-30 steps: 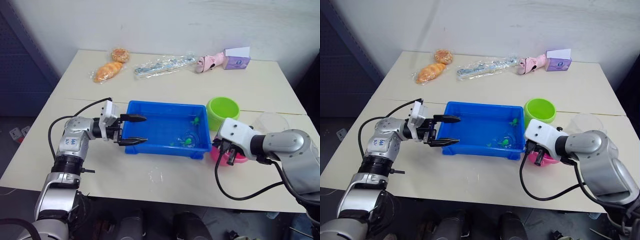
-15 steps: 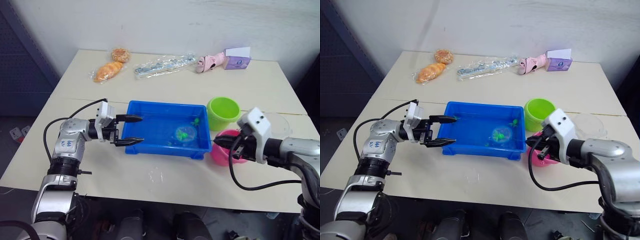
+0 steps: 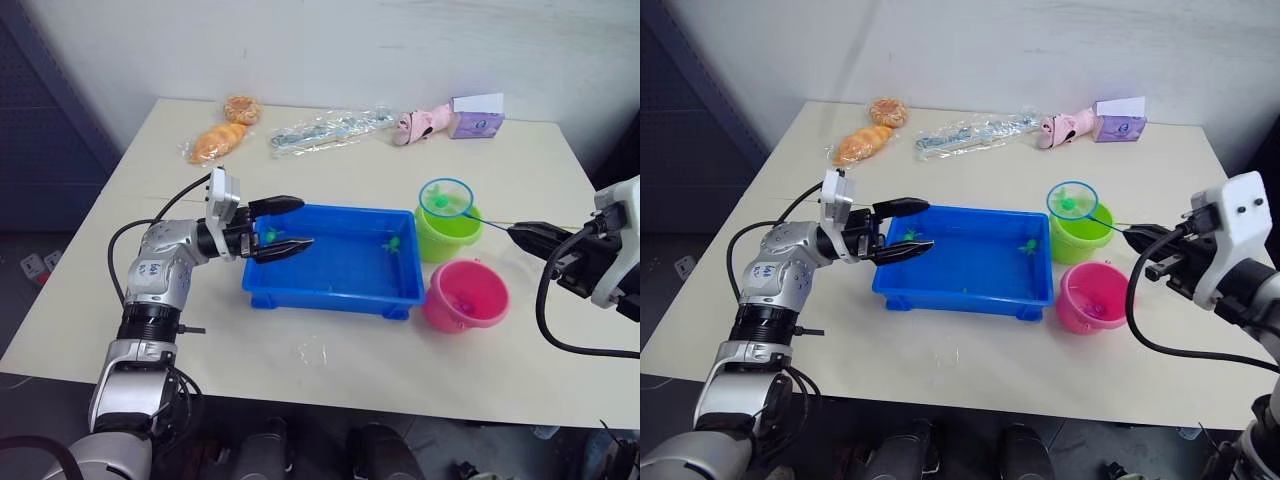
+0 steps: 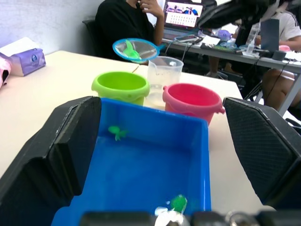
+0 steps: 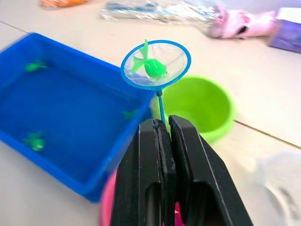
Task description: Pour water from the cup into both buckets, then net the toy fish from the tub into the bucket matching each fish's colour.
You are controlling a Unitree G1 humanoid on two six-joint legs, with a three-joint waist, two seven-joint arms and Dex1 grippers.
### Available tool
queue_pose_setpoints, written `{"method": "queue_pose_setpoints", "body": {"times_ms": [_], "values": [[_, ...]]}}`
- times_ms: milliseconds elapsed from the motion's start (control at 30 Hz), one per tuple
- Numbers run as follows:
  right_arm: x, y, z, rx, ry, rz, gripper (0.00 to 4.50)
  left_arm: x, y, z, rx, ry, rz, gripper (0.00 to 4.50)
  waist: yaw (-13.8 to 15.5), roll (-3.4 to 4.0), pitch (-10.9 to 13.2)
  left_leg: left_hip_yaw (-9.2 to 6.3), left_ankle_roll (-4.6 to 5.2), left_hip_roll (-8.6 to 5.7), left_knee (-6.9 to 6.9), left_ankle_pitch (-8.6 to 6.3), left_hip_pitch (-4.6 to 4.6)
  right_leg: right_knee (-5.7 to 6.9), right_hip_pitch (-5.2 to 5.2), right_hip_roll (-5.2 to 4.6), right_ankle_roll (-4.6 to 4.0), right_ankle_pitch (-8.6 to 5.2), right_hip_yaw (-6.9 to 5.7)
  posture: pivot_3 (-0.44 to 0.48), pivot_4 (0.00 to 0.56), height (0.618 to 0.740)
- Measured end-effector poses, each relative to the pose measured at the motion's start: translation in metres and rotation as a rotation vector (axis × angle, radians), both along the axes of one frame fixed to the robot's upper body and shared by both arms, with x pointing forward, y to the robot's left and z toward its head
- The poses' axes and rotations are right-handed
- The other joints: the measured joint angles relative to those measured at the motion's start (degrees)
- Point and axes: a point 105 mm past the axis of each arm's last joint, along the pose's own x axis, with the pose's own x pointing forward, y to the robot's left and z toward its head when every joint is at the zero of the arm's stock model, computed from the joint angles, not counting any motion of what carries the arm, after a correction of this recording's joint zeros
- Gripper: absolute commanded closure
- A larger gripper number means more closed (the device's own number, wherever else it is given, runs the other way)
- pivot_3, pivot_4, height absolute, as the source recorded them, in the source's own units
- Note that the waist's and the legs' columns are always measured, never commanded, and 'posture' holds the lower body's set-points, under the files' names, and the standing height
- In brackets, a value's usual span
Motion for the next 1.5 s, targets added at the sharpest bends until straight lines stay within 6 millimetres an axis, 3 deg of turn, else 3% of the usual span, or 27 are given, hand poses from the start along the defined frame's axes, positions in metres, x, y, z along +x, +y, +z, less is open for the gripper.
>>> {"method": "queue_pose_setpoints", "body": {"times_ms": [200,367,600,800,1033,1267,1500], "values": [[0.016,-0.015,-0.012,-0.081,-0.089,-0.057,4.5,0.0,-0.015,-0.002,-0.027,0.024,-0.02,0.04,0.0,-0.01,0.0,0.04,-0.06,0.02,0.07,0.04,0.02,0.01,0.01,0.04,0.02,0.0,0.01,0.0,0.15,0.74],[0.032,-0.03,-0.024,-0.246,-0.192,-0.118,4.5,-0.003,-0.029,-0.006,-0.031,0.028,-0.047,0.04,0.1,0.0,0.0,0.06,-0.07,0.0,0.05,0.05,0.0,0.0,0.01,0.04,0.03,0.0,0.01,0.0,0.15,0.74],[0.04,-0.047,-0.031,-0.651,-0.307,-0.121,4.5,-0.003,-0.029,-0.006,-0.018,0.016,-0.041,0.04,0.1,0.01,0.0,0.07,-0.14,0.03,0.08,0.09,0.03,-0.02,0.03,0.1,0.03,0.0,0.01,0.0,0.15,0.74],[0.04,-0.046,-0.036,-0.868,-0.387,-0.071,4.5,-0.003,-0.029,-0.006,-0.015,0.009,-0.04,0.04,0.1,0.01,0.0,0.07,-0.16,0.05,0.08,0.1,0.03,-0.03,0.03,0.11,0.03,0.0,0.01,0.0,0.15,0.74],[0.039,-0.04,-0.046,-1.273,-0.475,0.115,4.5,-0.003,-0.029,-0.002,-0.028,-0.04,-0.032,0.04,0.1,0.03,0.0,0.07,-0.19,0.07,0.09,0.12,0.04,-0.07,0.05,0.12,0.04,0.0,0.01,0.0,0.15,0.74],[0.04,-0.033,-0.06,-1.389,-0.509,0.246,4.5,-0.004,-0.03,0.0,-0.034,-0.066,-0.033,0.04,0.0,0.04,0.0,0.07,-0.22,0.08,0.1,0.14,0.04,-0.07,0.06,0.14,0.03,0.0,0.0,0.0,0.15,0.74],[0.045,-0.031,-0.042,-1.484,-0.611,0.229,4.5,-0.004,-0.028,-0.002,-0.022,-0.064,-0.035,0.04,0.1,0.07,0.1,0.03,-0.23,0.09,0.09,0.15,0.04,-0.07,0.07,0.16,0.03,0.0,-0.01,0.0,0.15,0.74]]}}
